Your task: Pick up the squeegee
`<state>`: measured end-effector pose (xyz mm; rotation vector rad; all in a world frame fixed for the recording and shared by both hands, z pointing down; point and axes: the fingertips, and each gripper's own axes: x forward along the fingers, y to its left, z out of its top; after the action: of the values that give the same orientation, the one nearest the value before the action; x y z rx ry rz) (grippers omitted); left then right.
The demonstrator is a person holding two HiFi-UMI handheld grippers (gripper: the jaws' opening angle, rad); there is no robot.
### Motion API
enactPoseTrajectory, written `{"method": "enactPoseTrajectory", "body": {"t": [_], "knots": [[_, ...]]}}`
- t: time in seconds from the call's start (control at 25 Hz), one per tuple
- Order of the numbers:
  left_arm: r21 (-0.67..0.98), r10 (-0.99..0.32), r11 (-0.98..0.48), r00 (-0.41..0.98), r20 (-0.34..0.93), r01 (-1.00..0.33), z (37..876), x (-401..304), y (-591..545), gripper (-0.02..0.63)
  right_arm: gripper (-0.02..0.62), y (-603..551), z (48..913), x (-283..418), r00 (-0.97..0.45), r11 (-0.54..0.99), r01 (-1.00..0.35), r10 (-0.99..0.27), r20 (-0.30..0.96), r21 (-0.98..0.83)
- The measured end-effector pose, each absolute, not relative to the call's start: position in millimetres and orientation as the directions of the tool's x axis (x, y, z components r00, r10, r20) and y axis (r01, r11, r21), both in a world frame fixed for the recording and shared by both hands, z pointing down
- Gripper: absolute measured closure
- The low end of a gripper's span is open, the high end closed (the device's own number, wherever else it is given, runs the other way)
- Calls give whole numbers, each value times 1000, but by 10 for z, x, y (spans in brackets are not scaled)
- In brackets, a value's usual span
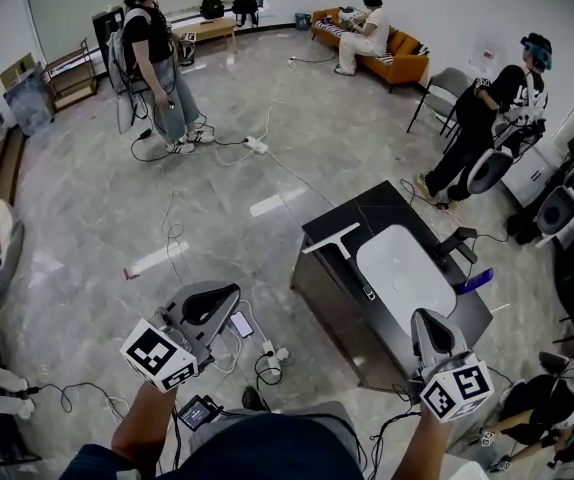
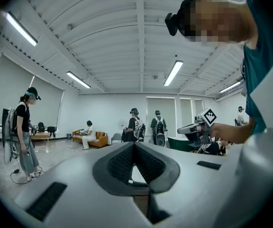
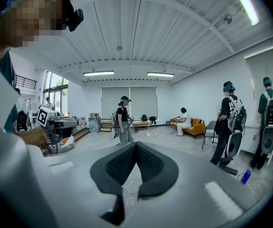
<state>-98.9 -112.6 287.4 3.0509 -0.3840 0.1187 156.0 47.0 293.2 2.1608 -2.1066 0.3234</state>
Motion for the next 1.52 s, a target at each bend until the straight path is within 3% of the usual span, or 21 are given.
{"method": "enactPoseTrajectory", "body": {"t": [0.76,1.52], "knots": [[92,-490,-859,860,144,-504,3245,-691,-1793,600,584,-930,3646,2356,-242,223,-970,-915,323,-95],[150,-559,-777,780,282,-611,4053,-429,-2111,600,583,-1926,4958,2832,-355,320,-934,-804,477,-157]]}}
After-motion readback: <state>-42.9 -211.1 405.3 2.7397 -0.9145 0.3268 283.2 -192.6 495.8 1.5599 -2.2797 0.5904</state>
